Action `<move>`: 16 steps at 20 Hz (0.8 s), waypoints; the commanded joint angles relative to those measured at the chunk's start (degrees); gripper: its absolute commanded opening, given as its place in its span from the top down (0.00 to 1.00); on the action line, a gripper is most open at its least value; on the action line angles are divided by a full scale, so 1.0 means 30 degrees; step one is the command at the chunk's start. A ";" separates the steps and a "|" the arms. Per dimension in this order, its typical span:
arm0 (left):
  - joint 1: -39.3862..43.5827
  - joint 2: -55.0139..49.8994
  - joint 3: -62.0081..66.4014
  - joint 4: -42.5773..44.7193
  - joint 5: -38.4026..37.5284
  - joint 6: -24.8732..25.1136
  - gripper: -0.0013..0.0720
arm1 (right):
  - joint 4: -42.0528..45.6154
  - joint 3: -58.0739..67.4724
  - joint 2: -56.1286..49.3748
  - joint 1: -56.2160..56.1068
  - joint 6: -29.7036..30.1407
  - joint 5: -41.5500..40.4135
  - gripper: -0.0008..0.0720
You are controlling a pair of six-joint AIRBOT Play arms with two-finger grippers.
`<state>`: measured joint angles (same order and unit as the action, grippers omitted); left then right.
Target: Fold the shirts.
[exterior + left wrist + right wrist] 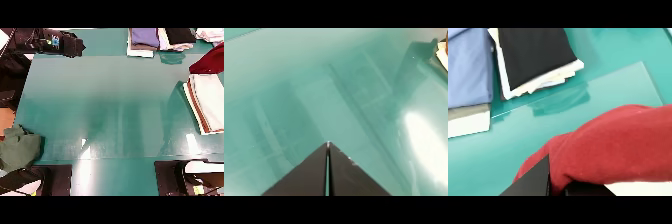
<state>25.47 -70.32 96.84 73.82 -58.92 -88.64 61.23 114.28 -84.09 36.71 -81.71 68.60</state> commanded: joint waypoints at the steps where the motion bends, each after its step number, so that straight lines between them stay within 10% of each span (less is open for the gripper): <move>1: -0.0015 -0.0007 0.0000 -0.0058 -0.0277 0.0066 0.95 | 0.0095 -0.0648 0.1209 0.0423 0.0794 0.0809 0.97; 11: -0.0015 -0.0007 0.0000 -0.0051 -0.0743 0.0233 0.95 | 0.4998 -1.3508 0.7424 0.4896 0.2914 0.2266 0.95; 12: -0.0015 -0.0007 0.0000 -0.0051 -0.0743 0.0233 0.95 | 0.5610 -1.4783 0.7927 0.5289 0.2914 0.2251 0.83; 14: -0.0015 -0.0007 0.0000 -0.0058 -0.0750 0.0233 0.95 | 0.6987 -1.6742 0.8706 0.6076 0.2900 0.2200 0.27; 16: -0.0015 -0.0007 0.0000 -0.0058 -0.0743 0.0233 0.95 | 0.7941 -1.7690 0.9377 0.6994 0.2892 0.2186 0.06</move>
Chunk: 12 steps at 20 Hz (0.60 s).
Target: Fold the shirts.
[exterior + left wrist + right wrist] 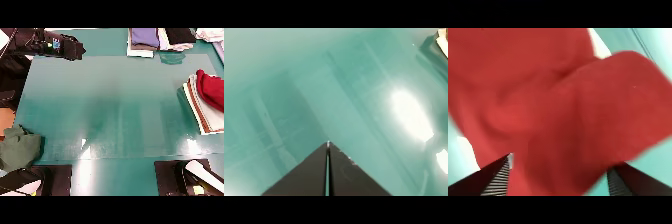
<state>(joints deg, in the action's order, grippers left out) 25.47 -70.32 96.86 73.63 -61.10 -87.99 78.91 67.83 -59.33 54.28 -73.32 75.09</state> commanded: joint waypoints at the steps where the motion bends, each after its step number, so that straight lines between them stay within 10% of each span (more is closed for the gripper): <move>1: -0.0015 -0.0007 -0.0007 0.0007 -0.0007 0.0015 0.95 | 0.2273 -0.2288 0.1472 0.1676 0.0095 -0.0029 0.06; 7: -0.0015 -0.0007 -0.0007 0.0000 0.0051 -0.0007 0.95 | -0.3228 0.0284 0.2586 0.1945 -0.0408 -0.2178 0.06; 12: -0.0015 -0.0007 -0.0007 0.0036 0.0051 -0.0007 0.95 | -0.8386 0.1078 0.2572 -0.5115 -0.0408 -0.2769 0.06</move>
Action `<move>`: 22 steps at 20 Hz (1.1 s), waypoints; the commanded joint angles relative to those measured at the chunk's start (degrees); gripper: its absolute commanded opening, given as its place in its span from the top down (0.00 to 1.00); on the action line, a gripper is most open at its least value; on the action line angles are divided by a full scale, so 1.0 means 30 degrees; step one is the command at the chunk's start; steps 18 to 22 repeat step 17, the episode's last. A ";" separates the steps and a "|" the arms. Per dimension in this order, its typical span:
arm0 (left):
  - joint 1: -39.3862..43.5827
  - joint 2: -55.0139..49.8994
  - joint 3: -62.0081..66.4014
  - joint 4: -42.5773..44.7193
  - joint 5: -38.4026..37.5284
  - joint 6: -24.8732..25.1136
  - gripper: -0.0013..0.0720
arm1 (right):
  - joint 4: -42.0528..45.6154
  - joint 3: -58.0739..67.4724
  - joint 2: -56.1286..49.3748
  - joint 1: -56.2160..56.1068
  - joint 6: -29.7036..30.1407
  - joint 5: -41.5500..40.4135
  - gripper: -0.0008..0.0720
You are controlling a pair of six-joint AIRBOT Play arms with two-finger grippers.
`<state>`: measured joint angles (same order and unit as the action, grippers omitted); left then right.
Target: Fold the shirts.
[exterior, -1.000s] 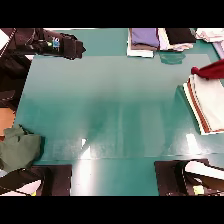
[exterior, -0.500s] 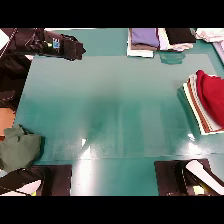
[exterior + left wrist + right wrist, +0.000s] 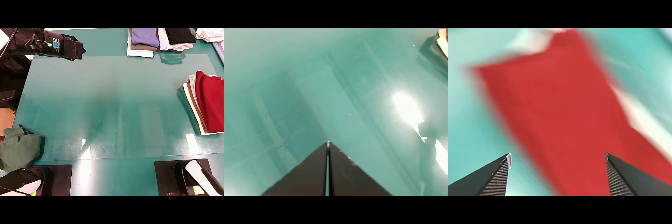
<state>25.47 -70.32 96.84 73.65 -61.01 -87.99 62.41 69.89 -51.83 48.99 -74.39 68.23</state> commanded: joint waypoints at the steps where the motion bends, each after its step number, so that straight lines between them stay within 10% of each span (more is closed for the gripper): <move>1: -0.0015 -0.0007 0.0000 0.0029 -0.0022 -0.0015 0.95 | -0.2747 0.0393 0.0073 -0.5399 -0.0044 -0.0568 0.06; 5: -0.0015 -0.0007 0.0000 0.0022 0.0743 -0.0015 0.95 | -0.2455 0.0393 0.0073 -1.2021 -0.0036 -0.2106 0.12; 10: -0.0015 -0.0007 0.0000 0.0015 0.1625 -0.0015 0.95 | -0.0182 0.0393 0.0073 -1.7325 -0.0036 -0.3249 0.97; 22: -0.0015 -0.0007 0.0000 0.0015 0.2055 -0.0015 0.95 | 0.0219 0.0393 0.0080 -1.8724 -0.0044 -0.3257 0.97</move>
